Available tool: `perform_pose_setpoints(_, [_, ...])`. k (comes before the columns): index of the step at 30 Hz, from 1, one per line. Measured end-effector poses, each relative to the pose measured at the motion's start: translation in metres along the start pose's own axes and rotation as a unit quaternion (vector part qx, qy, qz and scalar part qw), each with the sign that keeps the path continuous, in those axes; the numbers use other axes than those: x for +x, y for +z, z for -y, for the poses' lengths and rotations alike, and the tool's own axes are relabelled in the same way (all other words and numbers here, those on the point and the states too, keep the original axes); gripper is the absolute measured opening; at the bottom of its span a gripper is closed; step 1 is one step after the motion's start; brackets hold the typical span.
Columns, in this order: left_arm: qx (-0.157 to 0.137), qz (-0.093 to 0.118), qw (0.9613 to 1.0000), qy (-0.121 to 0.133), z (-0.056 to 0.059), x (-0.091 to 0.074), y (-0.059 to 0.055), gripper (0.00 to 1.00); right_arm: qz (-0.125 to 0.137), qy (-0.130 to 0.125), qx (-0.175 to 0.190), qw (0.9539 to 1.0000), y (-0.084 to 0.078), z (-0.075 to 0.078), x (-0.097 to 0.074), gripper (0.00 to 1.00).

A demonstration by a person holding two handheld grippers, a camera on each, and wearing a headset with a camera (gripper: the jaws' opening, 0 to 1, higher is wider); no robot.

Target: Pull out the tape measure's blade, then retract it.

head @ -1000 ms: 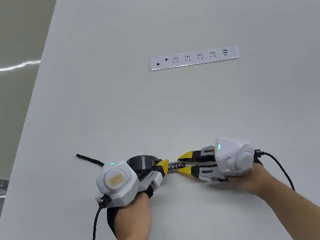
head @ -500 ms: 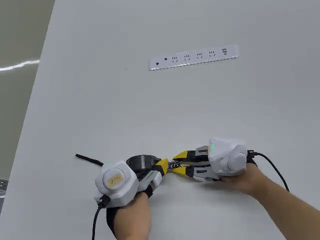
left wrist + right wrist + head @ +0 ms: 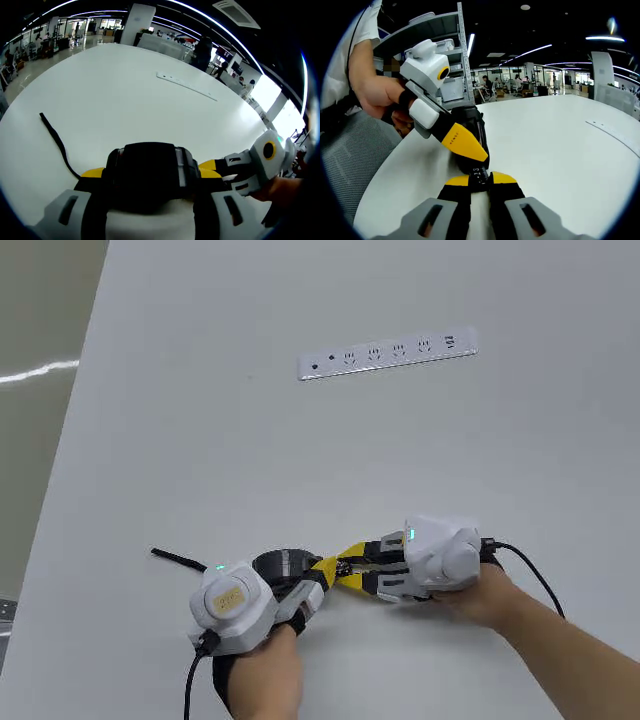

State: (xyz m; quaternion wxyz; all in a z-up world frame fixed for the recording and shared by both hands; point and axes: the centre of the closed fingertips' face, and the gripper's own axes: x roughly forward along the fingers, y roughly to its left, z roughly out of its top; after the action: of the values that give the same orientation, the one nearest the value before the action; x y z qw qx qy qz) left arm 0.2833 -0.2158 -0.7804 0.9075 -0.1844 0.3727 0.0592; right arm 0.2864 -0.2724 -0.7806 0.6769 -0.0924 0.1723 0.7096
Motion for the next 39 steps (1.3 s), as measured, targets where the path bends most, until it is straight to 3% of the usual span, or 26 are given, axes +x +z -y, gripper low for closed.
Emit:
perform_pose_setpoints(14, [-0.007, -0.001, 1.0, -0.001, -0.001, 0.001, 0.001, 0.67, -0.004, 0.017, -0.01, 0.9998, 0.003, -0.003, 0.01, 0.11])
perform_pose_setpoints(33, [-0.009, -0.005, 0.9999, -0.003, -0.002, 0.0, 0.002, 0.68, 0.001, 0.011, -0.011, 0.9999, 0.002, -0.003, 0.012, 0.14])
perform_pose_setpoints(39, [-0.005, -0.001, 1.0, -0.006, -0.002, 0.0, 0.002, 0.69, -0.011, 0.013, -0.012, 0.9998, -0.002, -0.005, 0.013, 0.15])
